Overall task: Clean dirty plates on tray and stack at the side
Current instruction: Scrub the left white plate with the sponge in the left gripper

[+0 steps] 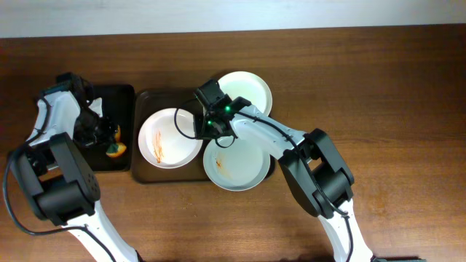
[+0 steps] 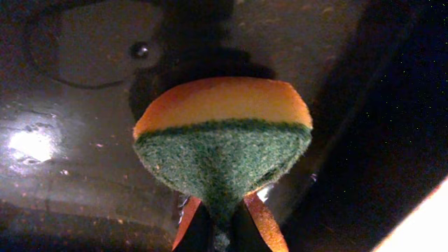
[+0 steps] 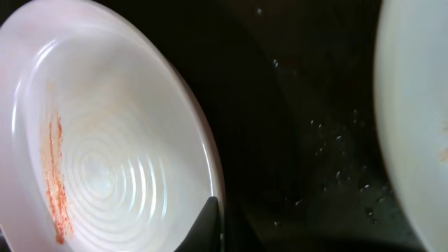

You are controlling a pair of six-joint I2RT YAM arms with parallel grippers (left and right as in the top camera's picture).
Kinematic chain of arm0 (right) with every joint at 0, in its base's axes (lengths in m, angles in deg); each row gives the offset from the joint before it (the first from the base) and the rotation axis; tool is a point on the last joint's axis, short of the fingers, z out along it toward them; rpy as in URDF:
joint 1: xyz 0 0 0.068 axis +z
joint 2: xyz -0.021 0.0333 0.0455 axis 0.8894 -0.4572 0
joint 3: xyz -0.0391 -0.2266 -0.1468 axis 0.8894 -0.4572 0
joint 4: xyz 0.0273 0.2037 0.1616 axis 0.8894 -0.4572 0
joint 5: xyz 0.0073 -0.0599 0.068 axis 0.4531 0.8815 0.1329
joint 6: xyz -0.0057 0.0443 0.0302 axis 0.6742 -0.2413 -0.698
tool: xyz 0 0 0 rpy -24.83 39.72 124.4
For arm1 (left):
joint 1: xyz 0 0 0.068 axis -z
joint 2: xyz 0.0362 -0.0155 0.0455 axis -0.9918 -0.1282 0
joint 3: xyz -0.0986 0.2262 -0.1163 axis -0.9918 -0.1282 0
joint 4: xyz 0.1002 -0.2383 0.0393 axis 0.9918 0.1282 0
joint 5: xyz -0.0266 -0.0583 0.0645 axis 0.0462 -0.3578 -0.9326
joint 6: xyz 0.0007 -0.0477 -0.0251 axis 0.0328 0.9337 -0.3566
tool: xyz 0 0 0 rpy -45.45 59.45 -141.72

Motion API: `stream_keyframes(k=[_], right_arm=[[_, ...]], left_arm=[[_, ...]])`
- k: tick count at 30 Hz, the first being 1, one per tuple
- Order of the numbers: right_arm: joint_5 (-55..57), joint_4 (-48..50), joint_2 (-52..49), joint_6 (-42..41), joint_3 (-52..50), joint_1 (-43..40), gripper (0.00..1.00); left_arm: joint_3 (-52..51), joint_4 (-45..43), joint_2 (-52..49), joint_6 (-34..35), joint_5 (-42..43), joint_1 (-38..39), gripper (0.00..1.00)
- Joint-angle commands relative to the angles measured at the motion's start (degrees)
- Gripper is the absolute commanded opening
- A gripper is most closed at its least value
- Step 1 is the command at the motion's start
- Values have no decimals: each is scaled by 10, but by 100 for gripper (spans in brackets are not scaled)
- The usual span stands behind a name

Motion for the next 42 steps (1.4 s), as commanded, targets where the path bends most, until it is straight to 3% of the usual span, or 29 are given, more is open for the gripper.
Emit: stream_keyframes(k=[1, 3, 13, 21, 24, 31, 33, 38, 42], right_arm=[[-28, -5, -10, 5, -2, -9, 4], [-36, -4, -10, 5, -2, -10, 4], [-39, 22, -10, -19, -1, -43, 4], [-40, 27, -10, -21, -1, -48, 4], [-40, 27, -10, -21, -1, -48, 4], [-46, 25, -10, -21, -1, -48, 4], [-46, 25, -10, -21, -1, -46, 4], [-45, 26, -10, -21, -1, -44, 4], [-46, 25, -10, -21, -1, -44, 4]], left_arm=[[77, 29, 29, -39, 80, -1, 1], [93, 35, 56, -68, 119, 6, 1], [66, 61, 66, -59, 109, 126, 1], [-97, -152, 66, 31, 85, 172, 1], [-130, -173, 65, 31, 57, 193, 1], [-144, -145, 64, 33, 80, 210, 1], [-144, -169, 59, 65, 38, 210, 1], [-144, -264, 42, 65, 36, 219, 1], [-144, -176, 42, 65, 37, 222, 1]])
